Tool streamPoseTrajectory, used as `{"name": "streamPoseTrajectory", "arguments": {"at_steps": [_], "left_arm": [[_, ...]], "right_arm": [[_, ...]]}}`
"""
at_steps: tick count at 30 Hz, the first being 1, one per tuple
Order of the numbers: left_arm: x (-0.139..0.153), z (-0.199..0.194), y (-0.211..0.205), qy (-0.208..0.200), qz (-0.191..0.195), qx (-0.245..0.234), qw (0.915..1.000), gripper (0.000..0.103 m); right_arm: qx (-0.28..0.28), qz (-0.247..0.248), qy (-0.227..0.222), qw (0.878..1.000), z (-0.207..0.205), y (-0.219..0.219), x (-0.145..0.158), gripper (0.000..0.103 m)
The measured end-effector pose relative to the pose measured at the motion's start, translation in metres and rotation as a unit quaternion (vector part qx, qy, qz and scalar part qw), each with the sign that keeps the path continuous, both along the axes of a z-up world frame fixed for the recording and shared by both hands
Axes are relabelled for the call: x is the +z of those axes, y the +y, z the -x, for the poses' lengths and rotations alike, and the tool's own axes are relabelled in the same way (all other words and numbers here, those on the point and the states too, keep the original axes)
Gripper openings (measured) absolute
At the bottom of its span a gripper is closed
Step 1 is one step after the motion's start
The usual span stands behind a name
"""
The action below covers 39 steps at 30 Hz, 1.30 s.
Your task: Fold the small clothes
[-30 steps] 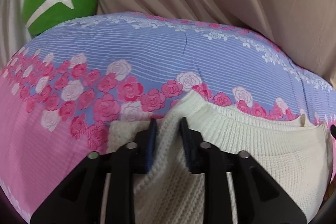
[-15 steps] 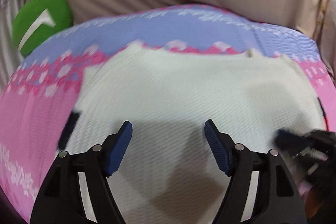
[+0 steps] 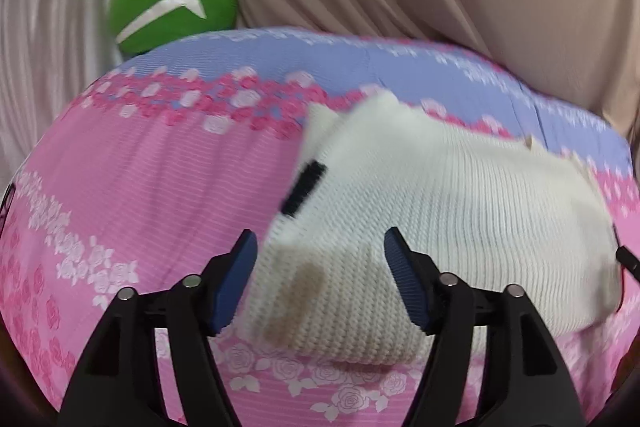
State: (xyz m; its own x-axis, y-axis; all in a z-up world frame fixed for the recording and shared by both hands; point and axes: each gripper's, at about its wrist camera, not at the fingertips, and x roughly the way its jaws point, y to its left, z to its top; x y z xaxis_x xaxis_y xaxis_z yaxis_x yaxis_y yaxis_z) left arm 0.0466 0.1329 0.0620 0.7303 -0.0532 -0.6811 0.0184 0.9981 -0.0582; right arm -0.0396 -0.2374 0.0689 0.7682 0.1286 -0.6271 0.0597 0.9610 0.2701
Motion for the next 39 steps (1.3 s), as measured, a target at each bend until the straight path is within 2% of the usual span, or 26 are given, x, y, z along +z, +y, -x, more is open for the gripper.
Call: {"name": "streamPoseTrajectory", "arguments": {"at_steps": [1, 3, 7, 9, 10, 13, 15, 18, 20, 21, 22, 23, 24, 25, 31, 35, 37, 39], "left_arm": [[0.004, 0.0, 0.006, -0.005, 0.008, 0.007, 0.9999, 0.074], [0.005, -0.002, 0.017, -0.004, 0.014, 0.024, 0.9996, 0.076], [-0.02, -0.015, 0.032, 0.042, 0.052, 0.038, 0.9971, 0.077], [-0.036, -0.021, 0.034, 0.064, 0.068, 0.035, 0.995, 0.077], [-0.042, -0.022, 0.032, 0.071, 0.069, 0.034, 0.9945, 0.077], [-0.057, -0.027, 0.031, 0.091, 0.09, 0.025, 0.9915, 0.08], [-0.057, -0.03, 0.029, 0.084, 0.097, 0.023, 0.9915, 0.084], [-0.056, -0.04, 0.026, 0.082, 0.1, 0.024, 0.9913, 0.084], [-0.054, -0.046, 0.023, 0.084, 0.107, 0.024, 0.9905, 0.079], [-0.053, -0.047, 0.021, 0.084, 0.109, 0.022, 0.9902, 0.063], [-0.051, -0.049, 0.018, 0.089, 0.113, 0.019, 0.9894, 0.051], [-0.05, -0.05, 0.016, 0.091, 0.117, 0.018, 0.9888, 0.046], [-0.047, -0.049, 0.014, 0.089, 0.116, 0.021, 0.989, 0.035], [-0.044, -0.049, 0.011, 0.087, 0.111, 0.018, 0.9898, 0.029], [-0.004, -0.036, -0.015, 0.048, 0.1, -0.018, 0.9937, 0.024], [0.027, -0.028, -0.053, 0.02, 0.095, -0.074, 0.9925, 0.023], [0.038, -0.026, -0.08, 0.006, 0.086, -0.105, 0.9907, 0.023], [0.044, -0.024, -0.107, -0.003, 0.076, -0.136, 0.9878, 0.023]], "right_arm": [[0.031, 0.004, -0.006, 1.0, -0.009, 0.019, 0.005, 0.015], [0.075, 0.009, -0.01, 0.997, -0.026, 0.05, 0.007, 0.015], [0.129, 0.012, 0.021, 0.991, -0.058, 0.09, -0.015, 0.015], [0.129, 0.018, 0.051, 0.99, -0.072, 0.1, -0.033, 0.015], [0.123, 0.019, 0.052, 0.991, -0.075, 0.101, -0.042, 0.014], [0.117, 0.0, 0.044, 0.992, -0.075, 0.094, -0.046, 0.009], [0.116, -0.018, 0.039, 0.992, -0.075, 0.089, -0.049, 0.008], [0.117, -0.034, 0.023, 0.992, -0.072, 0.087, -0.051, 0.008], [0.116, -0.028, 0.02, 0.993, -0.071, 0.09, -0.051, 0.008], [0.116, -0.023, 0.018, 0.993, -0.071, 0.092, -0.051, 0.008], [0.115, -0.018, 0.015, 0.993, -0.07, 0.094, -0.05, 0.008], [0.114, -0.015, 0.014, 0.993, -0.07, 0.095, -0.05, 0.008], [0.113, -0.012, 0.013, 0.993, -0.069, 0.096, -0.05, 0.008], [0.113, -0.011, 0.011, 0.993, -0.068, 0.097, -0.05, 0.008], [0.109, -0.021, 0.009, 0.994, -0.067, 0.096, -0.051, 0.008], [0.106, -0.028, 0.008, 0.994, -0.065, 0.095, -0.05, 0.008], [0.099, -0.049, 0.009, 0.994, -0.059, 0.088, -0.047, 0.01], [0.094, -0.067, 0.004, 0.993, -0.05, 0.081, -0.041, 0.019]]}}
